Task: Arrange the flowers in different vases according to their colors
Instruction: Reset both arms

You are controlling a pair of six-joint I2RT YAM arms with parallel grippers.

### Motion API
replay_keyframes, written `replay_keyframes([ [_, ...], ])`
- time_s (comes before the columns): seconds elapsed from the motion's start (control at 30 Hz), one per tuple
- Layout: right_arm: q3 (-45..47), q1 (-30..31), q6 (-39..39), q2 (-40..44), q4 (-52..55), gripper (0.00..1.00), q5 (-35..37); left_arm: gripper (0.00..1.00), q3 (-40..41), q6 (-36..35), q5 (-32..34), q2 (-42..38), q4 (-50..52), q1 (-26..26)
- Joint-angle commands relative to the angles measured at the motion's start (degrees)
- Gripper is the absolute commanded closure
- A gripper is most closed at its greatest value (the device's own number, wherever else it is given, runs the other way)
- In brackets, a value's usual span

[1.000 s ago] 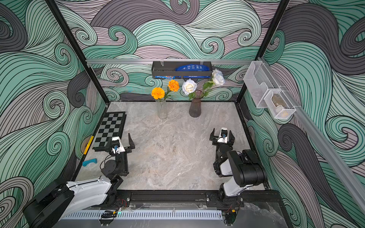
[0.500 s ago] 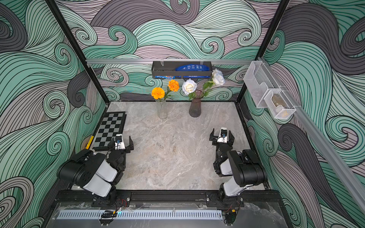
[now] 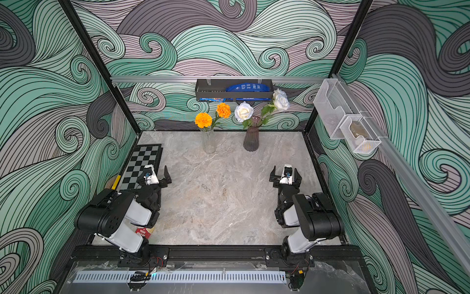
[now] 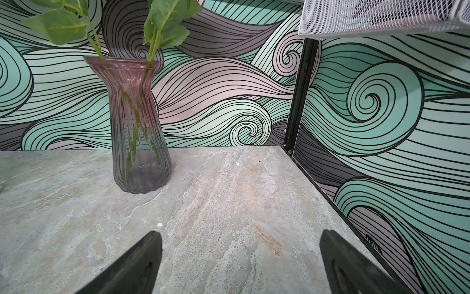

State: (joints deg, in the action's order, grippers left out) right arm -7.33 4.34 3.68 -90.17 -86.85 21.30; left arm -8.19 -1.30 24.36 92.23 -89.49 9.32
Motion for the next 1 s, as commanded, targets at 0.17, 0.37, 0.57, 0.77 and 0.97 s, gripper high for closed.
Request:
replay_keyframes([
  [0.17, -0.92, -0.69, -0.86, 0.50, 0.32, 0.00, -0.83, 0.01, -0.89, 1.94, -2.16, -1.01, 2.95, -1.15],
  [0.37, -2.31, -2.00, -1.72, 0.79, 3.49, 0.00, -3.14, 0.01, -0.95, 1.98, -2.21, -1.08, 3.01, -1.15],
  [0.57, -2.86, -2.58, -2.19, 0.88, 4.84, 0.00, -4.27, 0.01, -0.96, 2.00, -2.17, -1.08, 3.01, -1.15],
  [0.77, -3.51, -2.72, -2.32, 0.70, 5.97, 0.00, -4.65, 0.01, -0.88, 2.00, -2.16, -1.08, 2.97, -1.15],
  [0.97, -2.78, -2.93, -2.30, 0.98, 4.78, 0.00, -4.95, 0.01, -0.87, 2.00, -2.20, -1.03, 2.92, -1.15],
])
